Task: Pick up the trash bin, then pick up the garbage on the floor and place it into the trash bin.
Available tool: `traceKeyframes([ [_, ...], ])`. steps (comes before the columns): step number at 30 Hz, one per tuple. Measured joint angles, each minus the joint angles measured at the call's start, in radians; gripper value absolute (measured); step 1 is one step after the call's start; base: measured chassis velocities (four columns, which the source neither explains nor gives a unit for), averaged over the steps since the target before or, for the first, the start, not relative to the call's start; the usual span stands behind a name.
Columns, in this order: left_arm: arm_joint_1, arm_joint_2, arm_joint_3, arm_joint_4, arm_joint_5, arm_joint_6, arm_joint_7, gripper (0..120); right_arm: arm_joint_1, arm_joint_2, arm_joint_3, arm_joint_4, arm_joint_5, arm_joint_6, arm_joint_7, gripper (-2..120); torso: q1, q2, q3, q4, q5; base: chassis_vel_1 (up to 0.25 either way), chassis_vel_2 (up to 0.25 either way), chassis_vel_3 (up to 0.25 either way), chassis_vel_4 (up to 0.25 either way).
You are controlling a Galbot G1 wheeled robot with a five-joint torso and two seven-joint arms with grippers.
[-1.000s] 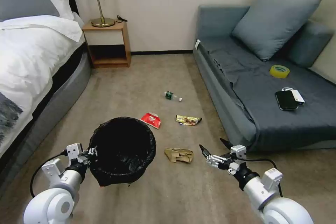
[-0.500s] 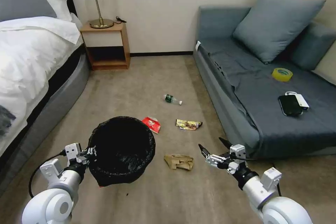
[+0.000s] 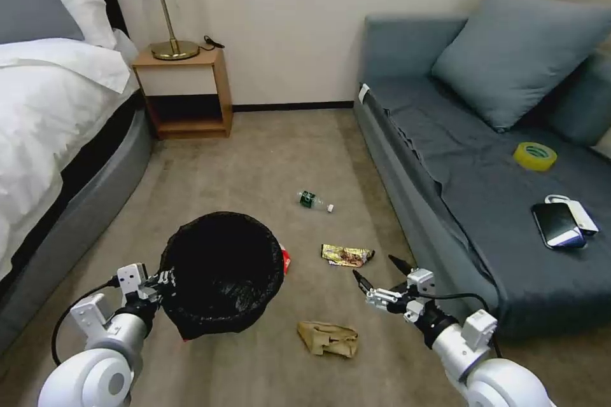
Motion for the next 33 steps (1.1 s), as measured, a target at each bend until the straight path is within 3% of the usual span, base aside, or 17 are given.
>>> traceKeyframes([
  [14, -0.006, -0.038, -0.027, 0.021, 0.022, -0.014, 0.043, 4, 0.282, -0.145, -0.325, -0.205, 0.136, -0.142, 0.051, 100, 0.000, 0.000, 0.000, 0.0001, 0.0001, 0.009, -0.018, -0.012, 0.013],
  [21, -0.014, -0.042, -0.063, 0.036, 0.031, -0.019, 0.074, 4, 0.530, -0.237, -0.559, -0.317, 0.247, -0.239, -0.065, 100, 0.000, 0.000, 0.000, 0.0000, 0.0000, 0.000, 0.000, 0.000, 0.000],
  [27, -0.023, -0.042, -0.076, 0.058, 0.031, -0.025, 0.085, 4, 0.710, -0.240, -0.747, -0.430, 0.271, -0.293, -0.164, 100, 0.000, 0.000, 0.000, -0.0001, 0.0000, 0.000, 0.000, 0.000, 0.000],
  [33, -0.023, -0.041, -0.096, 0.086, 0.031, -0.037, 0.106, 4, 0.884, -0.170, -0.932, -0.601, 0.225, -0.293, -0.257, 100, 0.000, 0.000, 0.000, 0.0002, 0.0003, 0.000, 0.000, 0.000, 0.000],
])
